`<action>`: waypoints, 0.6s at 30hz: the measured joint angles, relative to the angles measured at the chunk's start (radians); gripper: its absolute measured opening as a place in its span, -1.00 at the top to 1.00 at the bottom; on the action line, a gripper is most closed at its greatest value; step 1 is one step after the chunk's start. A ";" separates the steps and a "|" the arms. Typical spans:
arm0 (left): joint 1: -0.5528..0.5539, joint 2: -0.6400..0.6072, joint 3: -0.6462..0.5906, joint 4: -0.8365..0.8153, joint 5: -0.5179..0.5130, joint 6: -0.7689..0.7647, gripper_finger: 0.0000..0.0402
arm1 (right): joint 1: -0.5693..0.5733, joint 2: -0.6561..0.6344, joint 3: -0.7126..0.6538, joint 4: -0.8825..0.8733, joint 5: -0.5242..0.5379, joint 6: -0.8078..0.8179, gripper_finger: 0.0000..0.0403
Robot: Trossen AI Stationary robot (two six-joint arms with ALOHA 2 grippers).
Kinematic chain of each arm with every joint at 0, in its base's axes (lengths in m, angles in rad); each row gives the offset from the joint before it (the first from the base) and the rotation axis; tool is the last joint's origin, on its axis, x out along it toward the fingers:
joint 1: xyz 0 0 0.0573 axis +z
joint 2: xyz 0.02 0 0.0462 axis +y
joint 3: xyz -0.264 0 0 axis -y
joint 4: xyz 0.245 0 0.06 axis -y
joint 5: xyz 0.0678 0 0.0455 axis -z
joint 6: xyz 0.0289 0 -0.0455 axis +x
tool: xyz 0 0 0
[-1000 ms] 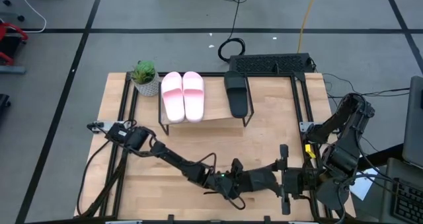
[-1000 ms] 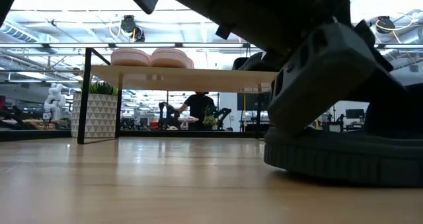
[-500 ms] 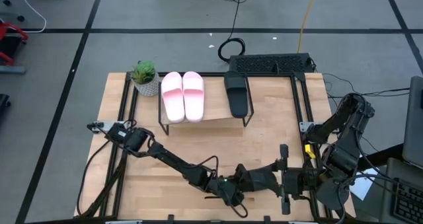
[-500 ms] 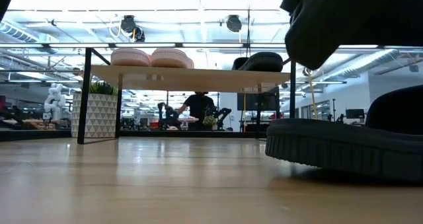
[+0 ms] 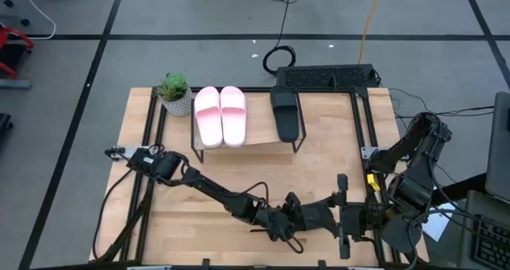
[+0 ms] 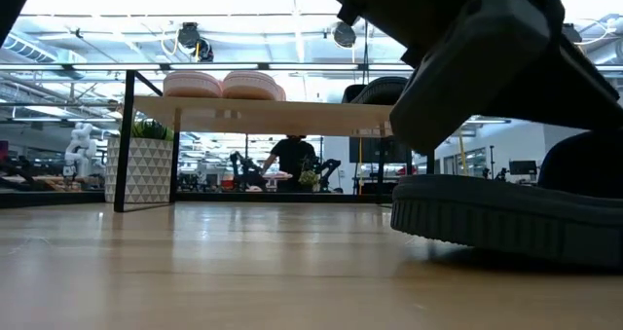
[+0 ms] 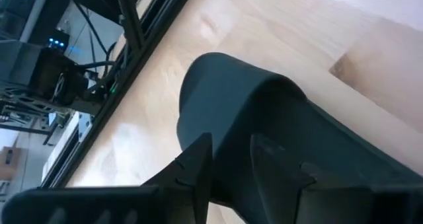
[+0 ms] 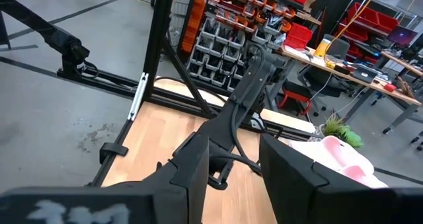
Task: Pick and place slides into the shelf
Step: Put the black slipper on the shelf
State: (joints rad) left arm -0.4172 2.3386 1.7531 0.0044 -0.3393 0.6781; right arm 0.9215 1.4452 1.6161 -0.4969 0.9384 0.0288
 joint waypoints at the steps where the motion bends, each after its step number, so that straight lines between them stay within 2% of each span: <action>1: 0.001 0.000 0.000 0.000 0.000 0.009 0.46 | 0.000 0.000 0.000 0.000 0.000 0.000 0.39; 12: 0.022 0.001 0.000 0.031 0.032 0.036 0.46 | 0.000 0.000 0.000 0.000 0.001 -0.004 0.39; 18: 0.021 0.050 0.004 0.059 0.021 0.062 0.46 | 0.000 0.000 0.000 0.005 0.001 -0.012 0.39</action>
State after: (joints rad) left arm -0.3960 2.3886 1.7576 0.0631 -0.3182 0.7403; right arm 0.9218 1.4452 1.6157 -0.4917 0.9398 0.0171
